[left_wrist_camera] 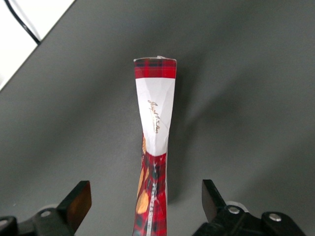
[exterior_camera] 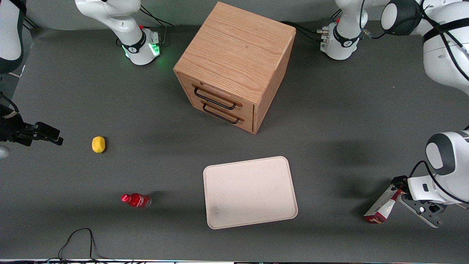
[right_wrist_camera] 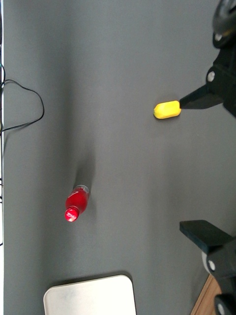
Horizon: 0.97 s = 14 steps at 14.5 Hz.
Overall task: Place red cookie box on tray
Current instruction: 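Lower the left gripper over the cookie box and close on its end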
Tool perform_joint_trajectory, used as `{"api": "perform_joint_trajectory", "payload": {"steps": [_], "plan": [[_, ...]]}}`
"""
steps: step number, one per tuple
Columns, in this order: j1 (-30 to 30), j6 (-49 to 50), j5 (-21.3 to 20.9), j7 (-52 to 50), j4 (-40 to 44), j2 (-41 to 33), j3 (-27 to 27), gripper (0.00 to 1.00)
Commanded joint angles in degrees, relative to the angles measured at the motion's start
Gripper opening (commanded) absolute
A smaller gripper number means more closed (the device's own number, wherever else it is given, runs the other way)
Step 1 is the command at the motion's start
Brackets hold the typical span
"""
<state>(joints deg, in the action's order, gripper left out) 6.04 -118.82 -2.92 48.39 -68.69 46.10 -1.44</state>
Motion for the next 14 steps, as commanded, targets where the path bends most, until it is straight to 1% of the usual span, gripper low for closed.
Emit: {"api": "perform_joint_trajectory", "payload": {"steps": [1, 7, 9, 10, 11, 12, 13, 14], "plan": [[1.2, -3.8, 0.5, 2.6, -1.7, 1.3, -0.7, 1.0], [1.3, -8.8, 0.6, 2.8, -1.7, 5.1, -1.5, 1.0], [1.3, -9.4, 0.6, 2.8, -1.7, 5.3, -1.6, 1.0], [1.3, -9.4, 0.6, 2.8, -1.8, 5.3, -1.6, 0.96], [1.3, -9.4, 0.6, 2.8, -1.8, 5.2, -1.6, 0.85], [1.3, -9.3, 0.7, 2.8, -1.7, 5.2, -1.6, 0.63], [1.3, -9.3, 1.2, 2.8, -1.7, 5.2, -1.6, 0.44], [1.3, -9.1, 2.1, 2.7, -1.7, 5.1, -1.6, 0.3]]}}
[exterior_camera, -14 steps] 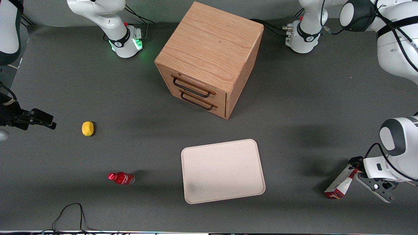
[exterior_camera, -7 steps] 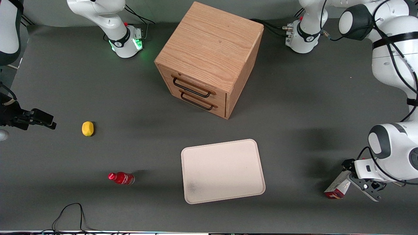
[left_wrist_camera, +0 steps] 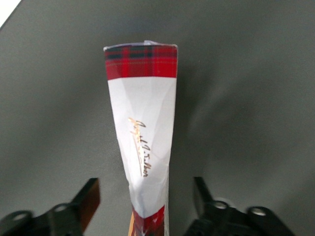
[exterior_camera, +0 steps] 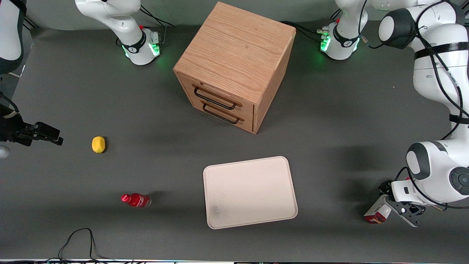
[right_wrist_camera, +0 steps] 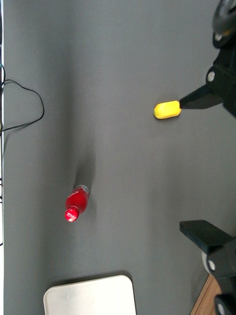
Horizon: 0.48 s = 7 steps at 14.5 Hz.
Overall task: Place red cookie box on tray
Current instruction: 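Lower the left gripper over the cookie box and close on its end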
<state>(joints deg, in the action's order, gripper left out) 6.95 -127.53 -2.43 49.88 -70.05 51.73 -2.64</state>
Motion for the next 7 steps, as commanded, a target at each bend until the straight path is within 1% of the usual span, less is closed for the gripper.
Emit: {"api": "perform_joint_trajectory", "payload": {"steps": [1, 2, 3, 7], "plan": [[0.4, -0.1, 2.2, 1.1, -0.3, -0.6, -0.3, 0.18], [0.4, 0.0, 2.7, 0.9, -0.3, -0.7, -0.3, 0.02], [0.4, 0.3, 3.2, 0.8, -0.3, -0.8, -0.3, 0.0], [0.5, 0.5, 4.0, 0.5, -0.3, -0.8, -0.3, 0.0]]}}
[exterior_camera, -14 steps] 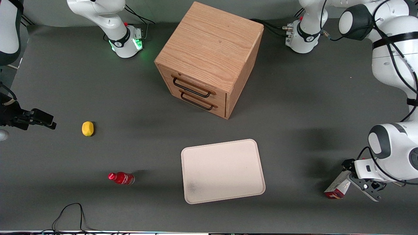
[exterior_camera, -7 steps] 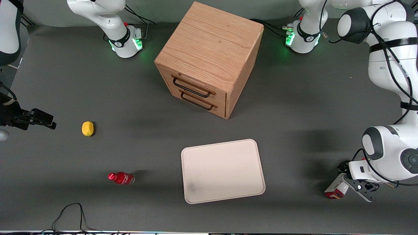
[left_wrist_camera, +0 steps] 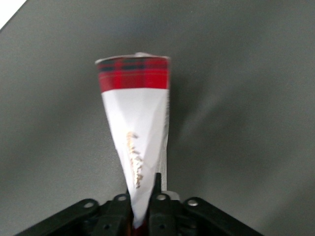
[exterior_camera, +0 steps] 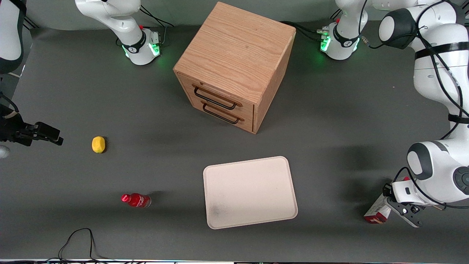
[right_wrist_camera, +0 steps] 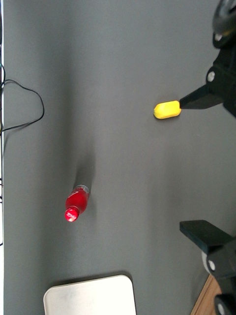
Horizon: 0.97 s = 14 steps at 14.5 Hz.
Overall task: Place red cookie box on tray
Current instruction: 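Lift the cookie box upright with the left gripper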
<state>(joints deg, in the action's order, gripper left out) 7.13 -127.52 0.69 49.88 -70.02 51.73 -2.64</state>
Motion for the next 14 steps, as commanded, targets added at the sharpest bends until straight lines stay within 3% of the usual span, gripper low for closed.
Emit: {"api": "perform_joint_trajectory", "payload": {"steps": [1, 8, 14], "plan": [[0.3, 1.1, 0.9, 0.4, -0.2, -1.0, -0.3, 0.0], [0.3, 18.1, 1.0, -0.7, 4.7, -7.3, -0.1, 0.0], [0.2, 30.2, 0.8, -4.2, 5.2, -18.3, 0.1, 0.0]]}}
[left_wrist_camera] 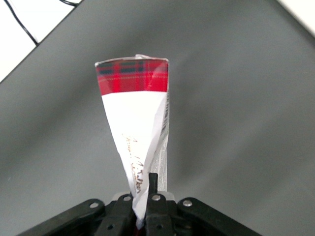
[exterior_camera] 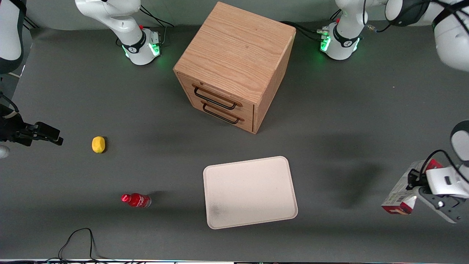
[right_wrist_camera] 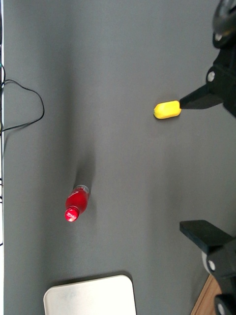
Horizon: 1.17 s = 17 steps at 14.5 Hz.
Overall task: Place red cookie box on tray
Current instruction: 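Lift the cookie box upright with the left gripper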
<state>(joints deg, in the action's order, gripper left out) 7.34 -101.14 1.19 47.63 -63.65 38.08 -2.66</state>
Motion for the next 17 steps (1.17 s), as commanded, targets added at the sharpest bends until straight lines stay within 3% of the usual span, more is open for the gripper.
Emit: {"api": "perform_joint_trajectory", "payload": {"steps": [1, 5, 9, 17], "plan": [[0.0, 6.0, 0.2, -2.3, -1.1, -6.7, 0.1, 0.0], [0.0, 13.1, -0.1, -3.4, 0.9, -11.1, 0.4, 0.0], [-1.4, 13.0, -0.9, -10.8, 0.2, -12.7, 0.4, 0.0], [-14.4, 11.7, -1.5, -48.7, -2.7, -14.5, 0.5, 0.0]]}}
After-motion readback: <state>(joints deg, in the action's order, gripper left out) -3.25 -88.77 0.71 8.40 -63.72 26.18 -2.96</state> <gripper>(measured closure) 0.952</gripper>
